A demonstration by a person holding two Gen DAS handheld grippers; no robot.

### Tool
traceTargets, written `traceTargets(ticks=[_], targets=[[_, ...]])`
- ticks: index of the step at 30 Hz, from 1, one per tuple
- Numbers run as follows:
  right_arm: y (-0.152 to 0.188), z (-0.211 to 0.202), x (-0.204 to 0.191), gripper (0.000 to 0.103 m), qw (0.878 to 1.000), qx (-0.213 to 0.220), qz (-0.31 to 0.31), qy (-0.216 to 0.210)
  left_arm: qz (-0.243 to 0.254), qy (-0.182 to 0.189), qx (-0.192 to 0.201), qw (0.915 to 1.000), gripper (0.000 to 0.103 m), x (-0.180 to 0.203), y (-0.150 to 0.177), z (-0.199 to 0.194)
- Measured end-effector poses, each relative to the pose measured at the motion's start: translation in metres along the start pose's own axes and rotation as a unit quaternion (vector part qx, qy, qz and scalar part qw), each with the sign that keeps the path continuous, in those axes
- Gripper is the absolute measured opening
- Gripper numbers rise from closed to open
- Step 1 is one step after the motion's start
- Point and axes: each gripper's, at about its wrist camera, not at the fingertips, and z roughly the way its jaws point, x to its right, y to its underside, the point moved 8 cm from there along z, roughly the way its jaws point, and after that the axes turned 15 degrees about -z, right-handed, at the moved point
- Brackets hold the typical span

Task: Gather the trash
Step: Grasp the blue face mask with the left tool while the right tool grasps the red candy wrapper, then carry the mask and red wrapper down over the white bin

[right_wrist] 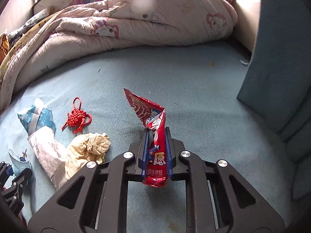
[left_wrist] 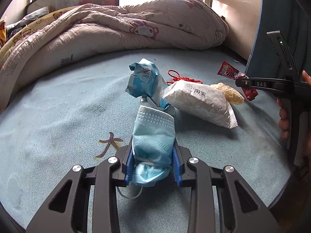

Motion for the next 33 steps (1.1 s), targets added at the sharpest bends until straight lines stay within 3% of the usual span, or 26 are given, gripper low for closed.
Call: traceTargets(ticks=[6,12,18,26,33], targets=[[0.014,-0.060,-0.006,0.013,0.999,0.046,-0.013,-0.018,-0.001,0.010,0.006,0.9999,0.031,0.003,0.010,-0.031],[0.041,-0.133,-0.040,0.013,0.995,0.092,-0.036,-0.034,0.000,0.016,0.022,0.9996,0.031,0.003,0.020,-0.079],[0.086,-0.188,-0.084,0.013,0.989,0.118,-0.057,-0.065,0.000,0.014,0.027,0.9995,0.031,-0.004,0.058,-0.123],[0.157,-0.207,-0.133,0.013,0.986,0.105,-0.081,-0.103,0.005,0.000,0.010,0.9999,0.031,-0.022,0.134,-0.150],[0.236,-0.178,-0.168,0.013,0.986,0.059,-0.088,-0.129,-0.006,-0.008,-0.032,0.9994,0.031,-0.043,0.210,-0.132]])
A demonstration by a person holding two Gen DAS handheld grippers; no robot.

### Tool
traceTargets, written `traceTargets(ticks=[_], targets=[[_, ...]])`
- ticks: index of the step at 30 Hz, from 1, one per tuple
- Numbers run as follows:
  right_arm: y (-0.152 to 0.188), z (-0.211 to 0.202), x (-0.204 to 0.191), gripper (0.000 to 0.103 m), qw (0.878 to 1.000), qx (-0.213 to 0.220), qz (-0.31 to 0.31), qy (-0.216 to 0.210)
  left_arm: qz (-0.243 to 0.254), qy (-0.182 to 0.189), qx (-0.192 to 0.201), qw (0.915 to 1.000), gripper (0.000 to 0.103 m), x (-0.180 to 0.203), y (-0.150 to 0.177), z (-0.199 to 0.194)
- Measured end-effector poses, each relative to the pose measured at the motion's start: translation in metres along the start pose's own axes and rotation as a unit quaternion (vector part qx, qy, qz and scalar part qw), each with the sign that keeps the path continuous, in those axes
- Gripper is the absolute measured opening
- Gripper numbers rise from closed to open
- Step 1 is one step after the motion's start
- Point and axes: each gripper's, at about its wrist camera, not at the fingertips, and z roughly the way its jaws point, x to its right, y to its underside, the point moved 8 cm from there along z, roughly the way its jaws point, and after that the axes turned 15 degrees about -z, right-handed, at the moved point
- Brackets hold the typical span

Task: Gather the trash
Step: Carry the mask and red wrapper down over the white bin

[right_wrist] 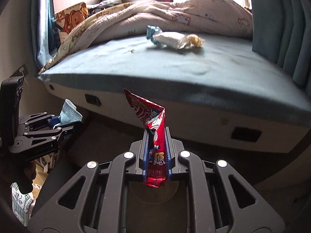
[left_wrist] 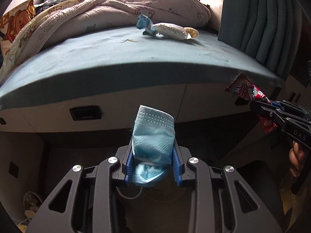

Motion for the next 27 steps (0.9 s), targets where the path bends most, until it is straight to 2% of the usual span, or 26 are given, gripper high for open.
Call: traceTargets(ticks=[6,10,14,19,23,27], targets=[[0.075,0.044,-0.021,0.013,0.998,-0.060,0.015,-0.024,-0.011,0.008,-0.038,0.9992,0.031,-0.015,0.048,0.036],[0.126,0.079,-0.039,0.013,0.992,-0.112,0.039,-0.050,-0.033,0.003,-0.070,0.9970,0.031,-0.030,0.076,0.077],[0.169,0.109,-0.062,0.013,0.985,-0.154,0.036,-0.064,-0.037,0.003,-0.106,0.9936,0.031,-0.036,0.104,0.114],[0.193,0.135,-0.081,0.013,0.980,-0.183,0.019,-0.079,-0.023,0.021,-0.132,0.9908,0.031,-0.031,0.124,0.140],[0.193,0.151,-0.080,0.013,0.978,-0.189,0.021,-0.086,-0.027,0.023,-0.146,0.9887,0.031,-0.032,0.129,0.157],[0.209,0.165,-0.074,0.013,0.974,-0.209,0.023,-0.088,-0.029,0.021,-0.157,0.9870,0.031,-0.035,0.135,0.172]])
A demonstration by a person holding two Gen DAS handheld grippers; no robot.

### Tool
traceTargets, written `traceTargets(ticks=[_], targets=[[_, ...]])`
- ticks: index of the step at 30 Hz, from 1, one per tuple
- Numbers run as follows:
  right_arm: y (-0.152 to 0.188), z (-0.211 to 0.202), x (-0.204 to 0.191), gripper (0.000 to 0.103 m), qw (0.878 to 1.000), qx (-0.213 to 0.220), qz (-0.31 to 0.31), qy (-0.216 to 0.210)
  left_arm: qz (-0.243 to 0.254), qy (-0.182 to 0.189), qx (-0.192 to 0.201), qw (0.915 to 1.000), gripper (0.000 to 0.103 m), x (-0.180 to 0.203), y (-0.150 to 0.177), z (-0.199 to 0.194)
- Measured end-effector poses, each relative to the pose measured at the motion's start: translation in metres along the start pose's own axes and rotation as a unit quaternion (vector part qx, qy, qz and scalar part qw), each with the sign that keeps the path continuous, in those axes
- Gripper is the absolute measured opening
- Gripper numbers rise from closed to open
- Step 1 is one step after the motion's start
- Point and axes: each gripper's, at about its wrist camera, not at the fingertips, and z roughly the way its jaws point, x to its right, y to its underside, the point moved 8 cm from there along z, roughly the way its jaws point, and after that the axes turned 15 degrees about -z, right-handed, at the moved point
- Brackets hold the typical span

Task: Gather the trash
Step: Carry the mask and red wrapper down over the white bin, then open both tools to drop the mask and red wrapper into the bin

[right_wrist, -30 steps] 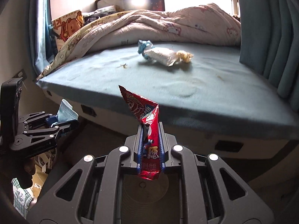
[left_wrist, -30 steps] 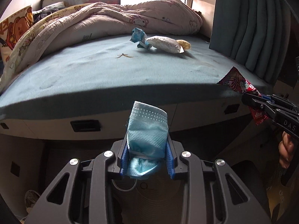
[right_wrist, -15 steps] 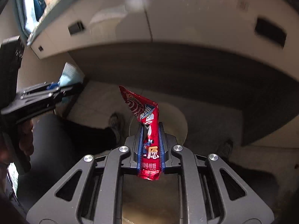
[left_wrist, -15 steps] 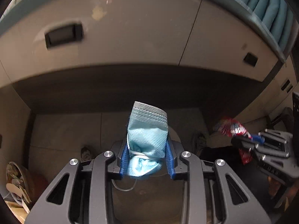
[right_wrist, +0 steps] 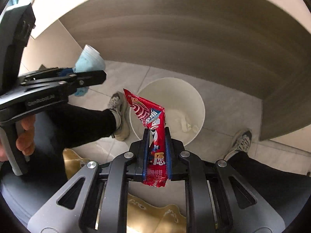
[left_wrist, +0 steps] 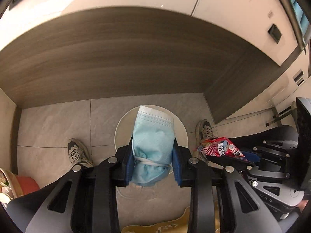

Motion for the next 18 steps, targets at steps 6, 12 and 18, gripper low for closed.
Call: traceTargets(ticks=[6,12,18], targets=[[-0.004,0.031,0.012,0.013,1.000,-0.028,-0.006,-0.002,-0.008,-0.015,-0.024,0.9996,0.031,0.003,-0.006,0.031],[-0.006,0.062,0.021,0.013,0.998,-0.059,0.000,-0.023,-0.036,-0.022,-0.076,0.9962,0.031,-0.005,-0.017,0.073],[-0.006,0.087,0.024,0.013,0.996,-0.082,0.003,-0.037,-0.027,-0.025,-0.119,0.9923,0.031,-0.008,-0.024,0.121]])
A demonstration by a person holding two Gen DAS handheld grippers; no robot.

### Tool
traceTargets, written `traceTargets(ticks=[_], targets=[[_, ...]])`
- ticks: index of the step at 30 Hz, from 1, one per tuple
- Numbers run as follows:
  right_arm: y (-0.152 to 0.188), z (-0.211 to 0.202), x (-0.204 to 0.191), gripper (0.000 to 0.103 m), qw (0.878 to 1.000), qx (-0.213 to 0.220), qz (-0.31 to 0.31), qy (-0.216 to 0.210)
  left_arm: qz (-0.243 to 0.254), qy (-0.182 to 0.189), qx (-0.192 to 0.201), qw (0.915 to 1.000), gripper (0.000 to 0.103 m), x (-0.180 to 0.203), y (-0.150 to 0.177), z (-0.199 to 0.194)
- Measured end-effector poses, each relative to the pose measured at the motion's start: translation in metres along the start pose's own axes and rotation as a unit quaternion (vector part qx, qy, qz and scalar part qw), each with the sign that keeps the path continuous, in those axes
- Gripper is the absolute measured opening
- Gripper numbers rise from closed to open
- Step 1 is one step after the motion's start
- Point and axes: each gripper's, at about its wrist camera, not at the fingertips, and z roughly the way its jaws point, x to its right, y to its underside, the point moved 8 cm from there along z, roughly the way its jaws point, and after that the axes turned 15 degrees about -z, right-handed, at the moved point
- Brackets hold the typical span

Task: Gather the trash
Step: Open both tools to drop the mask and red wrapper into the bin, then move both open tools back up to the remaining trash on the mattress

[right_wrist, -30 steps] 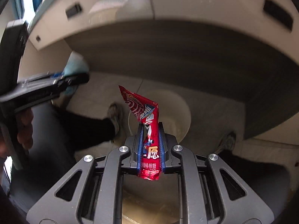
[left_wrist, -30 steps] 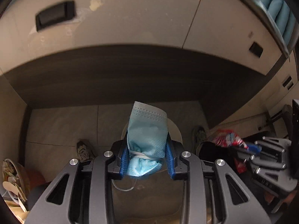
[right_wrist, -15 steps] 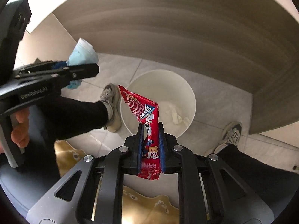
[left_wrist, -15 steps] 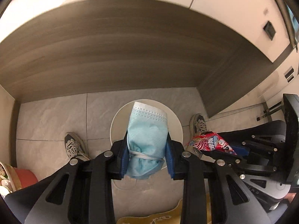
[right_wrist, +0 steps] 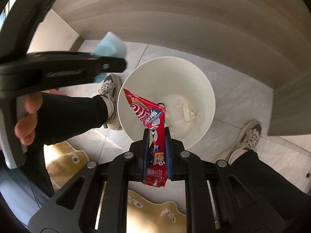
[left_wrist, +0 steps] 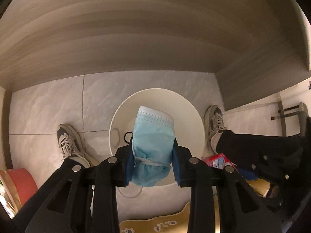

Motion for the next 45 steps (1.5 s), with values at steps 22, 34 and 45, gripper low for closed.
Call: traceTargets(ticks=[22,34,45], targets=[[-0.008,0.052,0.019,0.013,0.998,-0.051,0.020,-0.007,-0.047,-0.050,-0.025,0.9973,0.097,-0.026,-0.027,0.065],[-0.015,0.073,0.005,0.092,0.999,-0.052,-0.010,0.002,-0.113,-0.092,-0.022,0.9891,0.097,-0.077,-0.036,0.051],[-0.010,-0.004,0.006,0.097,0.998,0.007,-0.016,0.054,-0.096,-0.031,0.016,0.9947,0.097,-0.057,-0.011,-0.023]])
